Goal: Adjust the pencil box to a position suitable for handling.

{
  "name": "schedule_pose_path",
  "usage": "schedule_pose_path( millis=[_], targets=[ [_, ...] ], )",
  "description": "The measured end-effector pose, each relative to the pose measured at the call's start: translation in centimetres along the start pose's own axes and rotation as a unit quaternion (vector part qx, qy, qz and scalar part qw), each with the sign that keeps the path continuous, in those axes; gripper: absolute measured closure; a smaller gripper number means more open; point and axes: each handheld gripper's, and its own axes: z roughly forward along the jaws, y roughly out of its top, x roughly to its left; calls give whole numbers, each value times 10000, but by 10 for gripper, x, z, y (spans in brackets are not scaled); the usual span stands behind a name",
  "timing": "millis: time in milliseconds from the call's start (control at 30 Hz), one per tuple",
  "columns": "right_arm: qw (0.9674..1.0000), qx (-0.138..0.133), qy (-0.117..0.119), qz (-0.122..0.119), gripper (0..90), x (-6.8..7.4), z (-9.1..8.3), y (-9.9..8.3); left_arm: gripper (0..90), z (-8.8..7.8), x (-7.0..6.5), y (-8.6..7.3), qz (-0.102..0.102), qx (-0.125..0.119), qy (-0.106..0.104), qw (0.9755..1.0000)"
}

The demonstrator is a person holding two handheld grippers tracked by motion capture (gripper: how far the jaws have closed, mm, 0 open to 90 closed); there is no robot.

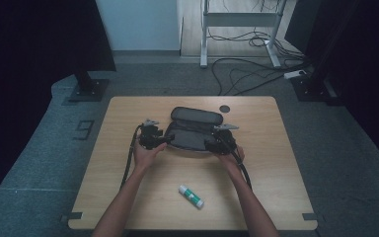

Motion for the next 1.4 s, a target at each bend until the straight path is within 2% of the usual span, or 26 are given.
schedule_pose_path(
  millis=[33,67,233,267,400,467,567,600,667,900,1100,1133,1167,1200,1300,1400],
  targets=[
    [10000,0,0,0,366,0,0,0,368,0,0,0,0,0,0,10000],
    [10000,20,-18,-37,371,0,3,0,371,4,2,-1,3,36,117,9999],
    [10000,70,-42,13,379,-3,10,-1,379,13,8,-2,-121,61,238,9996],
    [10000,77,-48,29,380,-4,11,-2,373,19,10,0,-114,192,296,9993],
    [9999,129,-67,41,385,-6,13,-4,374,25,10,3,-21,293,414,9987],
    [9998,183,-72,99,396,-9,15,-5,383,29,13,2,-89,326,505,9982],
    [9996,244,-71,113,408,-10,18,-7,391,32,21,-3,-186,491,516,9973],
    [9996,244,-71,113,408,-10,18,-7,397,32,21,-3,-186,491,516,9973],
    [9994,334,-47,88,426,-10,20,-9,417,32,26,-6,-344,474,382,9976],
    [9989,417,-136,171,479,-11,26,-13,494,35,26,-10,-317,540,335,9975],
    [9987,419,-153,239,532,-14,28,-14,597,37,28,-12,-356,510,149,9980],
    [9987,398,-182,252,582,-14,28,-14,617,37,28,-13,-363,502,153,9980],
    [9987,398,-182,252,582,-14,28,-14,628,37,28,-13,-363,502,153,9980],
    [9986,383,-228,269,659,-15,27,-14,660,37,28,-13,-343,500,186,9980],
    [9984,351,-414,170,783,-13,26,-13,717,37,30,-14,-448,458,156,9978],
    [9984,321,-454,114,832,-12,25,-13,761,36,34,-14,-552,443,76,9975]
  ],
)
